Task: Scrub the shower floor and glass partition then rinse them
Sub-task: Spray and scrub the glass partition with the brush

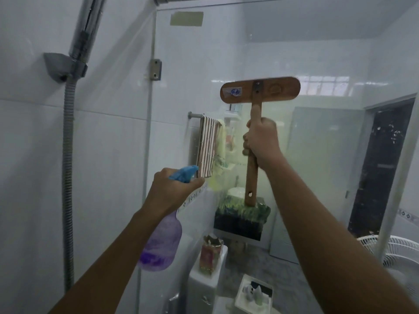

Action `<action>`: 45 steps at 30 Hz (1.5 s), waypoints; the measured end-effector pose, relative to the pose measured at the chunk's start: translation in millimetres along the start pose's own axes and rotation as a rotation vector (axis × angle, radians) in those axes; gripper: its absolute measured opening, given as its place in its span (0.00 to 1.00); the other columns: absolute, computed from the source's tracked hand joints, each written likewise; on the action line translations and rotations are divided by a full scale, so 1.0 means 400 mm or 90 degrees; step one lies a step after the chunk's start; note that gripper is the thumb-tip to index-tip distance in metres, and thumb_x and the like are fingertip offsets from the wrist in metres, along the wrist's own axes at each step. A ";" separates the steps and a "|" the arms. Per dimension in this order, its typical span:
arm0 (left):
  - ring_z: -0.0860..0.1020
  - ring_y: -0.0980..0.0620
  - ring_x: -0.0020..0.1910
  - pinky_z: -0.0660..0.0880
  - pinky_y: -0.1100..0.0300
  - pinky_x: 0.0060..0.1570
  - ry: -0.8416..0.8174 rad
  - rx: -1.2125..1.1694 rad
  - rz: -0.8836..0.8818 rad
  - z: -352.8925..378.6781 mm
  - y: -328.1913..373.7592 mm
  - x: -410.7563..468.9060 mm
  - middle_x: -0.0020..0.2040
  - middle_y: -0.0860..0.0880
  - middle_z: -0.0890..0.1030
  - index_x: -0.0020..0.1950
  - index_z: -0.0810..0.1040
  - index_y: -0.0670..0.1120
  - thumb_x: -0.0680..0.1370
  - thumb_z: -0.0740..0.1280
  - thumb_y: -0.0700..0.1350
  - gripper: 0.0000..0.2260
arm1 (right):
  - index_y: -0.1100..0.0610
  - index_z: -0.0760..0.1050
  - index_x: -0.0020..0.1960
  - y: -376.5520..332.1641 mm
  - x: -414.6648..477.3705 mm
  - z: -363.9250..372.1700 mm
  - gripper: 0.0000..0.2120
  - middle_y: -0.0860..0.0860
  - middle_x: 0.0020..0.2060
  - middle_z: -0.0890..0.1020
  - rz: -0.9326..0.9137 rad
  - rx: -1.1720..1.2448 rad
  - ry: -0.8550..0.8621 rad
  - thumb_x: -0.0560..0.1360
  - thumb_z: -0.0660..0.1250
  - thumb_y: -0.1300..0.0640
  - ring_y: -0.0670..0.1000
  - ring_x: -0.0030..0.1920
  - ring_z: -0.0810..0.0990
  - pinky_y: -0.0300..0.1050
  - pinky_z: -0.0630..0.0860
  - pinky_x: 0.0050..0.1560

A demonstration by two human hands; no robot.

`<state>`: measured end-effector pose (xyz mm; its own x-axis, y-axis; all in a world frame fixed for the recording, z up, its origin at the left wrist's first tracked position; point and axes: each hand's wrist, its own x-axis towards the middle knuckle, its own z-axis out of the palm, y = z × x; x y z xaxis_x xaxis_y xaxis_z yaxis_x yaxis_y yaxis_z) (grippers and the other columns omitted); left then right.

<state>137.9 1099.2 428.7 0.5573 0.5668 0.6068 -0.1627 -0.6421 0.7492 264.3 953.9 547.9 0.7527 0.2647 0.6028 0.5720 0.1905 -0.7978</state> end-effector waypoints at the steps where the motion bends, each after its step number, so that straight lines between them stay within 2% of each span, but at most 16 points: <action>1: 0.79 0.52 0.27 0.79 0.53 0.35 0.016 -0.004 -0.003 -0.003 0.003 -0.004 0.29 0.47 0.79 0.35 0.77 0.46 0.72 0.76 0.53 0.14 | 0.54 0.67 0.39 0.047 -0.027 0.012 0.23 0.49 0.26 0.67 -0.009 -0.027 0.001 0.83 0.54 0.39 0.48 0.23 0.66 0.41 0.69 0.23; 3: 0.80 0.44 0.30 0.79 0.51 0.35 0.058 0.003 -0.006 -0.011 0.003 -0.013 0.30 0.43 0.80 0.35 0.78 0.42 0.72 0.76 0.56 0.18 | 0.57 0.71 0.40 0.184 -0.126 0.038 0.25 0.51 0.27 0.71 -0.009 -0.068 -0.010 0.83 0.53 0.38 0.49 0.24 0.69 0.42 0.70 0.24; 5: 0.80 0.39 0.34 0.78 0.46 0.35 0.081 0.013 0.014 -0.021 -0.001 -0.022 0.33 0.39 0.80 0.36 0.77 0.38 0.72 0.75 0.58 0.22 | 0.61 0.75 0.40 0.345 -0.271 0.063 0.27 0.56 0.29 0.76 0.048 -0.082 -0.035 0.83 0.55 0.40 0.51 0.27 0.74 0.46 0.74 0.29; 8: 0.80 0.42 0.33 0.78 0.49 0.34 0.076 0.014 0.016 -0.032 -0.001 -0.033 0.32 0.41 0.80 0.36 0.76 0.39 0.72 0.74 0.58 0.22 | 0.60 0.79 0.44 0.490 -0.430 0.087 0.26 0.60 0.36 0.82 0.187 -0.098 -0.084 0.81 0.57 0.39 0.58 0.37 0.83 0.59 0.82 0.42; 10: 0.81 0.44 0.32 0.77 0.52 0.33 0.081 0.025 0.016 -0.036 -0.001 -0.037 0.31 0.42 0.80 0.36 0.76 0.40 0.73 0.74 0.57 0.21 | 0.64 0.79 0.44 0.469 -0.416 0.095 0.28 0.62 0.36 0.81 0.193 -0.073 -0.089 0.81 0.58 0.39 0.61 0.35 0.81 0.57 0.80 0.37; 12: 0.81 0.43 0.33 0.77 0.54 0.34 0.084 0.042 0.017 -0.037 0.000 -0.035 0.32 0.41 0.80 0.36 0.77 0.41 0.73 0.74 0.57 0.20 | 0.67 0.77 0.45 0.377 -0.327 0.099 0.30 0.60 0.32 0.78 0.162 -0.025 -0.084 0.81 0.58 0.39 0.57 0.32 0.76 0.49 0.75 0.31; 15: 0.81 0.45 0.35 0.77 0.60 0.35 0.079 0.040 0.010 -0.043 0.000 -0.036 0.34 0.43 0.80 0.38 0.76 0.46 0.74 0.73 0.57 0.16 | 0.59 0.75 0.45 0.202 -0.174 0.085 0.21 0.53 0.29 0.71 0.138 0.007 -0.081 0.81 0.59 0.41 0.50 0.27 0.70 0.42 0.71 0.26; 17: 0.82 0.45 0.36 0.77 0.60 0.36 0.080 0.041 0.016 -0.044 0.000 -0.035 0.35 0.43 0.80 0.38 0.76 0.47 0.74 0.73 0.57 0.15 | 0.57 0.73 0.45 0.142 -0.125 0.068 0.17 0.51 0.27 0.69 0.134 0.026 -0.078 0.79 0.66 0.43 0.48 0.24 0.68 0.42 0.71 0.26; 19: 0.82 0.45 0.36 0.76 0.61 0.35 0.082 0.042 0.019 -0.043 0.004 -0.037 0.34 0.43 0.81 0.36 0.76 0.47 0.74 0.73 0.57 0.15 | 0.59 0.74 0.45 0.163 -0.132 0.057 0.16 0.53 0.28 0.71 0.160 -0.006 -0.078 0.77 0.71 0.47 0.49 0.23 0.69 0.42 0.72 0.25; 22: 0.82 0.44 0.35 0.75 0.61 0.34 0.090 0.045 0.023 -0.039 0.007 -0.039 0.34 0.42 0.80 0.36 0.76 0.46 0.74 0.73 0.57 0.16 | 0.64 0.76 0.51 0.293 -0.240 0.057 0.12 0.54 0.32 0.74 0.286 -0.031 -0.084 0.79 0.67 0.53 0.49 0.25 0.72 0.42 0.73 0.25; 26: 0.82 0.42 0.36 0.79 0.53 0.37 0.089 0.039 0.032 -0.032 0.012 -0.040 0.35 0.40 0.80 0.39 0.77 0.43 0.74 0.73 0.57 0.17 | 0.62 0.75 0.50 0.427 -0.385 0.070 0.06 0.53 0.29 0.73 0.422 -0.023 -0.173 0.77 0.66 0.59 0.48 0.23 0.69 0.40 0.69 0.23; 30: 0.81 0.42 0.35 0.80 0.49 0.39 0.087 0.044 0.026 -0.026 0.023 -0.042 0.35 0.41 0.81 0.41 0.78 0.41 0.74 0.73 0.57 0.19 | 0.58 0.72 0.46 0.344 -0.299 0.093 0.02 0.49 0.25 0.68 0.394 0.027 -0.162 0.77 0.65 0.60 0.48 0.23 0.66 0.41 0.68 0.25; 35: 0.81 0.48 0.33 0.78 0.59 0.37 0.086 0.065 0.020 -0.023 0.032 -0.052 0.33 0.50 0.79 0.37 0.73 0.50 0.75 0.71 0.56 0.14 | 0.59 0.74 0.48 0.260 -0.202 0.116 0.04 0.50 0.26 0.67 0.342 0.109 -0.109 0.77 0.62 0.61 0.46 0.23 0.64 0.40 0.66 0.24; 41: 0.81 0.41 0.36 0.80 0.50 0.39 0.102 0.059 0.012 -0.032 0.017 -0.064 0.37 0.39 0.81 0.42 0.77 0.43 0.75 0.71 0.57 0.17 | 0.63 0.75 0.51 0.436 -0.405 0.068 0.05 0.52 0.30 0.72 0.439 -0.008 -0.180 0.77 0.64 0.62 0.49 0.26 0.70 0.41 0.71 0.25; 43: 0.81 0.40 0.37 0.80 0.48 0.40 0.092 0.060 0.013 -0.031 0.020 -0.064 0.37 0.38 0.81 0.42 0.77 0.42 0.75 0.71 0.57 0.18 | 0.61 0.74 0.48 0.405 -0.365 0.064 0.02 0.52 0.31 0.72 0.410 -0.031 -0.161 0.77 0.64 0.62 0.50 0.28 0.72 0.40 0.71 0.24; 45: 0.82 0.41 0.37 0.81 0.49 0.40 0.087 0.062 0.011 -0.031 0.027 -0.061 0.37 0.39 0.81 0.41 0.77 0.43 0.75 0.71 0.57 0.17 | 0.60 0.73 0.46 0.330 -0.268 0.068 0.02 0.51 0.29 0.70 0.356 -0.032 -0.138 0.77 0.64 0.62 0.49 0.25 0.69 0.39 0.69 0.22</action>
<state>112.6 1084.8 425.1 0.4386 0.6160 0.6543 -0.0883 -0.6950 0.7136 250.4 976.5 377.7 0.8632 0.4997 0.0724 0.1272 -0.0765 -0.9889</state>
